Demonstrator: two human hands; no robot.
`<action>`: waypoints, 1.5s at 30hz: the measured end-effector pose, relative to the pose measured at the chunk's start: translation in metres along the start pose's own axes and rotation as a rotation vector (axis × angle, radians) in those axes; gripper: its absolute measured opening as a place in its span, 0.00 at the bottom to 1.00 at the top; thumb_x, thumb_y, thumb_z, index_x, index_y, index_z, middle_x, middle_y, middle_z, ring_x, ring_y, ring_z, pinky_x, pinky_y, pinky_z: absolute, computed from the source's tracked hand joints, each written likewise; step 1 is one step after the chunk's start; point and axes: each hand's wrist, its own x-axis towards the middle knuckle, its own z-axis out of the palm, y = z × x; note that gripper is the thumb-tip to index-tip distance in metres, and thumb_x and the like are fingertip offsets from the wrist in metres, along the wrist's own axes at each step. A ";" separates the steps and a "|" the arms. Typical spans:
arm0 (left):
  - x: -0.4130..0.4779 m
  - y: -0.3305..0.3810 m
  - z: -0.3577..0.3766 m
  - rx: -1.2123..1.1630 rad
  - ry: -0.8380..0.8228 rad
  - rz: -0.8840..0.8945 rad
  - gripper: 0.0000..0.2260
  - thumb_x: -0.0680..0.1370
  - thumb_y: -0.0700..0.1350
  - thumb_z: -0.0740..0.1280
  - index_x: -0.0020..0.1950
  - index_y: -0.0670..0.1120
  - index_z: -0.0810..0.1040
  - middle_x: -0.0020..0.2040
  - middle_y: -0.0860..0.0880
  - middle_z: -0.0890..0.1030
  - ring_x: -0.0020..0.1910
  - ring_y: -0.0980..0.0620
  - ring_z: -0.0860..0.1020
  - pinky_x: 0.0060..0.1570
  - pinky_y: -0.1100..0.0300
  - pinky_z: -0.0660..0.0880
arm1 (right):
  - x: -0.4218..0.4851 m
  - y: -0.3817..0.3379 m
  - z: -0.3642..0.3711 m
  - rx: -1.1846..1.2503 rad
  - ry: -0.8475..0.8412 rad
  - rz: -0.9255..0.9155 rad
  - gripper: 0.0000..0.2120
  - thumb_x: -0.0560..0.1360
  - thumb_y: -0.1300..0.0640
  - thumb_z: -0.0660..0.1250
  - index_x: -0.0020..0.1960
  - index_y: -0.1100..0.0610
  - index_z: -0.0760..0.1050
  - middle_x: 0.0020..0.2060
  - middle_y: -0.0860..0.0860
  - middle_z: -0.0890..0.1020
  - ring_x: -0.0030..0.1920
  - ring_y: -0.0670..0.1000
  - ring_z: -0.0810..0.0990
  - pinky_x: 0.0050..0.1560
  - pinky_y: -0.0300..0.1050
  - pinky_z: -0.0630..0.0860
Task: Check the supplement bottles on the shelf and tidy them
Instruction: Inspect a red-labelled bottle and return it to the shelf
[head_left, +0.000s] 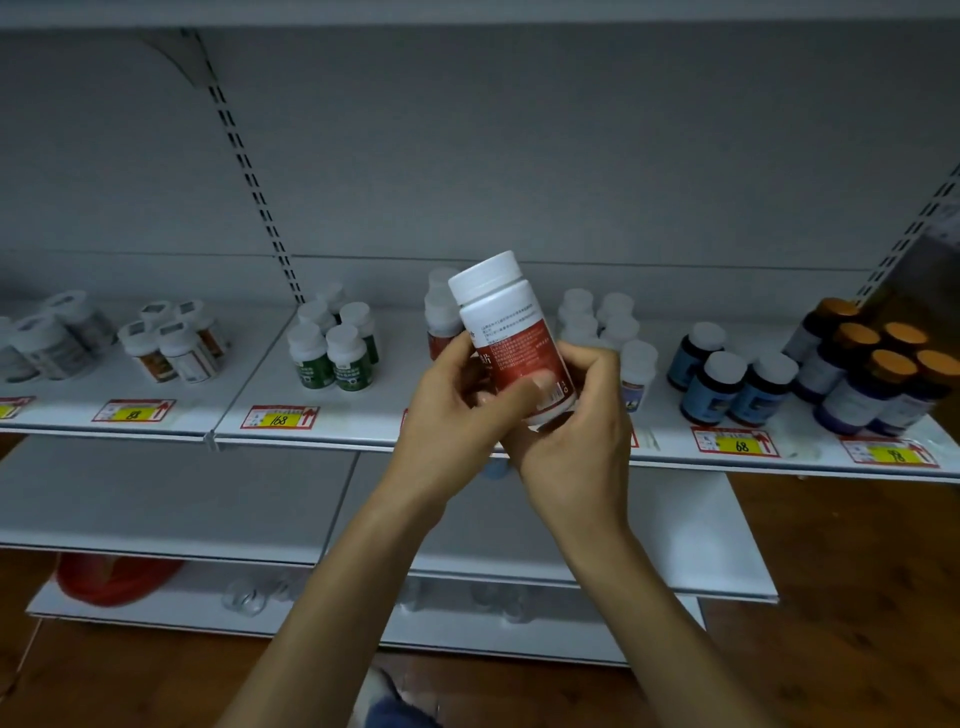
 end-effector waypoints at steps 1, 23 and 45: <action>0.001 0.002 -0.001 -0.033 0.011 -0.021 0.19 0.71 0.46 0.75 0.60 0.45 0.77 0.50 0.49 0.84 0.50 0.53 0.82 0.49 0.61 0.78 | 0.000 0.001 0.000 -0.003 -0.003 0.007 0.28 0.63 0.52 0.80 0.55 0.47 0.67 0.51 0.47 0.79 0.49 0.46 0.80 0.46 0.42 0.79; 0.014 0.005 -0.004 0.012 -0.035 0.017 0.28 0.69 0.34 0.75 0.65 0.47 0.69 0.52 0.51 0.81 0.48 0.61 0.81 0.43 0.70 0.76 | 0.011 -0.006 0.009 -0.010 -0.036 0.056 0.26 0.65 0.49 0.79 0.54 0.47 0.66 0.48 0.45 0.78 0.46 0.43 0.80 0.43 0.37 0.78; 0.035 -0.002 -0.013 -0.273 -0.046 -0.098 0.15 0.75 0.55 0.64 0.49 0.43 0.79 0.38 0.45 0.81 0.34 0.48 0.76 0.32 0.58 0.73 | 0.027 -0.013 -0.009 0.875 -0.541 0.639 0.19 0.72 0.46 0.65 0.53 0.60 0.77 0.40 0.59 0.83 0.34 0.52 0.82 0.29 0.40 0.75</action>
